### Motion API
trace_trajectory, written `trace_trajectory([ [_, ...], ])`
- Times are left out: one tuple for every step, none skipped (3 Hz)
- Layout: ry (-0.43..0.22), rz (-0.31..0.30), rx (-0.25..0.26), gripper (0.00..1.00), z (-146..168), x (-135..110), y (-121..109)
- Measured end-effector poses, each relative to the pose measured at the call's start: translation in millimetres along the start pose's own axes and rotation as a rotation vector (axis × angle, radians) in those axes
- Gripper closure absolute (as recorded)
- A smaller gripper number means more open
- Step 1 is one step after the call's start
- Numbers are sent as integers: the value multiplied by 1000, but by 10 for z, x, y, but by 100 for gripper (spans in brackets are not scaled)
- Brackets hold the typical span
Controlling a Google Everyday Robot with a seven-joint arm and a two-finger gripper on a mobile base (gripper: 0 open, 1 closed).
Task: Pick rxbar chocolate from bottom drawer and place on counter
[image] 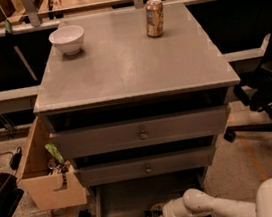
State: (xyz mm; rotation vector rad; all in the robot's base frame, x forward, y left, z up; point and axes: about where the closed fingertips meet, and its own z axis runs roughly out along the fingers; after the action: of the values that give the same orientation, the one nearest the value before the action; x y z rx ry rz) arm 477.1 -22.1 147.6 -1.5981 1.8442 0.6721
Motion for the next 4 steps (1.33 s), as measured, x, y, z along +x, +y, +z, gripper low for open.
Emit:
trace_trajectory([
  [72, -49, 3, 100, -222, -472, -82],
  [114, -53, -32, 100, -514, -1107, 67],
  [104, -49, -62, 100, -944, -1670, 144],
  [71, -42, -73, 100, -1512, -2106, 218],
])
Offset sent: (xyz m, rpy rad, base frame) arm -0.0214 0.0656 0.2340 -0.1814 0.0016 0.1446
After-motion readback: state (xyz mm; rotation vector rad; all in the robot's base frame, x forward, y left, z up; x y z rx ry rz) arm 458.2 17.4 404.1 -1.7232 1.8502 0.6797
